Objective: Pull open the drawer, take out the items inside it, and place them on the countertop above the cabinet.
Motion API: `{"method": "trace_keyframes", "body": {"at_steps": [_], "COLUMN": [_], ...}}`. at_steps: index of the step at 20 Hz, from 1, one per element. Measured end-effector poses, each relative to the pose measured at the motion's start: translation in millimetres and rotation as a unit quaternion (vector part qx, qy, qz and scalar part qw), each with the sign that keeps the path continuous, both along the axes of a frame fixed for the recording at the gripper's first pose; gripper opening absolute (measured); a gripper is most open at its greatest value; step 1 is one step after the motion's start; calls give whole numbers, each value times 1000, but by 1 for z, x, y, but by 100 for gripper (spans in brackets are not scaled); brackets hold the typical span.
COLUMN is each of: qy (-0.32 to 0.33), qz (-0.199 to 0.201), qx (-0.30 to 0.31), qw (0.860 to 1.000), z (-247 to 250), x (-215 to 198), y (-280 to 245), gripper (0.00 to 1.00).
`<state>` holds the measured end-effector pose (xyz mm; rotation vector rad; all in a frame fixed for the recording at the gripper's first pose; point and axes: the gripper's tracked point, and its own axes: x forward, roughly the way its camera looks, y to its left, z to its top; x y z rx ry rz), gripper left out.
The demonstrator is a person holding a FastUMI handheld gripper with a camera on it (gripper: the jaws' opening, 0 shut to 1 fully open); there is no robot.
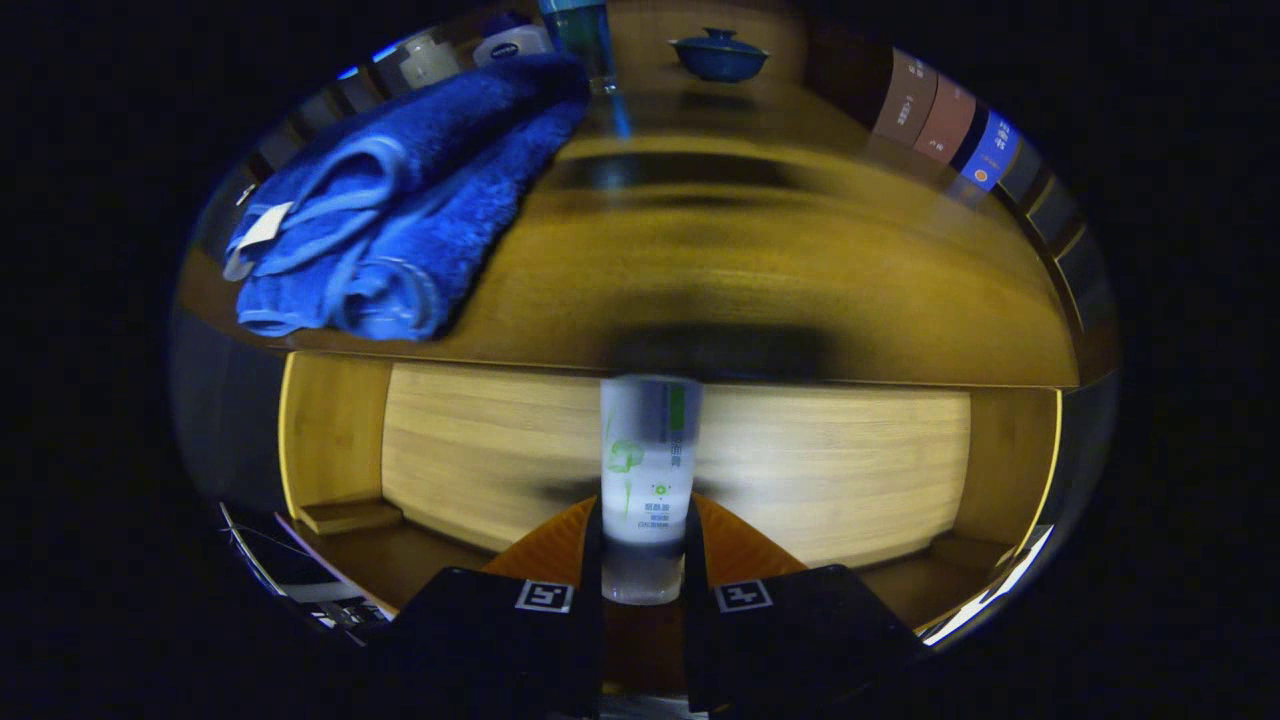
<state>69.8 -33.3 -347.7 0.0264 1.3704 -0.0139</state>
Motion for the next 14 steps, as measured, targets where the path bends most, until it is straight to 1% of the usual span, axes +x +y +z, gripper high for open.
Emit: {"method": "trace_keyframes", "body": {"at_steps": [1, 3, 5, 7, 10, 14], "qy": [5, 17, 23, 27, 15, 41], "qz": [13, 35, 49, 51, 49, 49], "qx": [4, -8, -20, -10, -7, 2], "qw": [1000, 999, 998, 998, 999, 998], "z": [5, 16, 24, 36, 62, 76], "x": [-6, -14, -18, -24, -19, -34], "y": [5, 2, -2, 0, -1, -3], "gripper": [37, 37, 37, 36, 36, 36]}}
